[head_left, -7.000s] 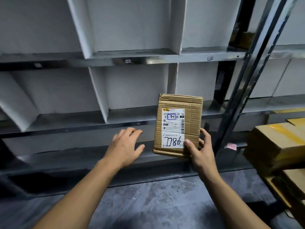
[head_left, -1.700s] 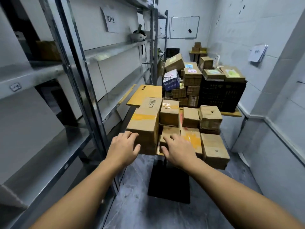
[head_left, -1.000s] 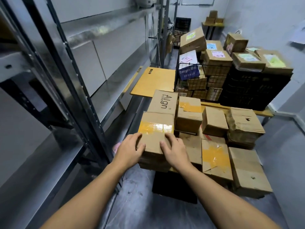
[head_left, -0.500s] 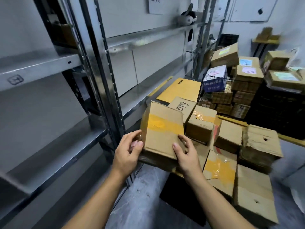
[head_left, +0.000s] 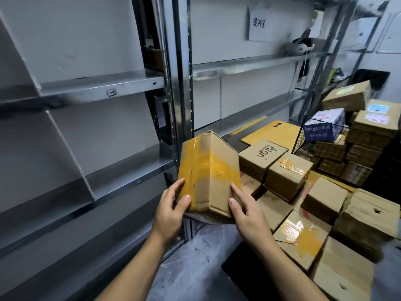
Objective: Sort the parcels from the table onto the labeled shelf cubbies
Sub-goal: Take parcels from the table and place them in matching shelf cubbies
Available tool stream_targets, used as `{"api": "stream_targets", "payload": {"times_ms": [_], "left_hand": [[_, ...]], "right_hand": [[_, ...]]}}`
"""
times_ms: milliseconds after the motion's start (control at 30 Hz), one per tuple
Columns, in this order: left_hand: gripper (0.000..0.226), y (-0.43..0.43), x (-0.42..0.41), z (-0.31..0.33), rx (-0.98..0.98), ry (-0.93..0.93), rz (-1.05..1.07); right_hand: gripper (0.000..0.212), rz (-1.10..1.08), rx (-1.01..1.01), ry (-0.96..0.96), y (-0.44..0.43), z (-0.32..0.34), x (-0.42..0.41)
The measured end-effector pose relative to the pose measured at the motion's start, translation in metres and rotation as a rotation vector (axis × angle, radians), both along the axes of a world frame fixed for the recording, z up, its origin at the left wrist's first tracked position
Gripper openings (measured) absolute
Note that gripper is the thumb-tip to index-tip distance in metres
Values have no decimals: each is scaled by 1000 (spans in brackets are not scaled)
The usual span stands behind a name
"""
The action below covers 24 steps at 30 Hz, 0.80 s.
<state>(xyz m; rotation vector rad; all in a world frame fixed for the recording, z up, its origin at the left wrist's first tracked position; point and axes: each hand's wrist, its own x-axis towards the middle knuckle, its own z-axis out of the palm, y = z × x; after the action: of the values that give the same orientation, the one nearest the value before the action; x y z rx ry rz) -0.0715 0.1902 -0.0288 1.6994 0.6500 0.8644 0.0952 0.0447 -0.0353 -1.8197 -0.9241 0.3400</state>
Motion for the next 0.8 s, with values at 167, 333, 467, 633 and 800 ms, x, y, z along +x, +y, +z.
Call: {"api": "stream_targets", "payload": {"times_ms": [167,333,467,633,800], "left_hand": [[51,-14,-23,6,285,121,105],[53,-29,-32,5,397,177,159],[45,-31,-38,8,346,53,134],[38,-25,-41,10,129,-70,127],[38,-17,-46,6,45,16,231]], "right_hand": [[52,153,52,238,0,22,-25],[59,145,124,245,2,22,-47],[43,100,231,284,-1,19,-52],[32,51,372,605,-6,21,-47],[30,95,417,748,-10,22,-48]]}}
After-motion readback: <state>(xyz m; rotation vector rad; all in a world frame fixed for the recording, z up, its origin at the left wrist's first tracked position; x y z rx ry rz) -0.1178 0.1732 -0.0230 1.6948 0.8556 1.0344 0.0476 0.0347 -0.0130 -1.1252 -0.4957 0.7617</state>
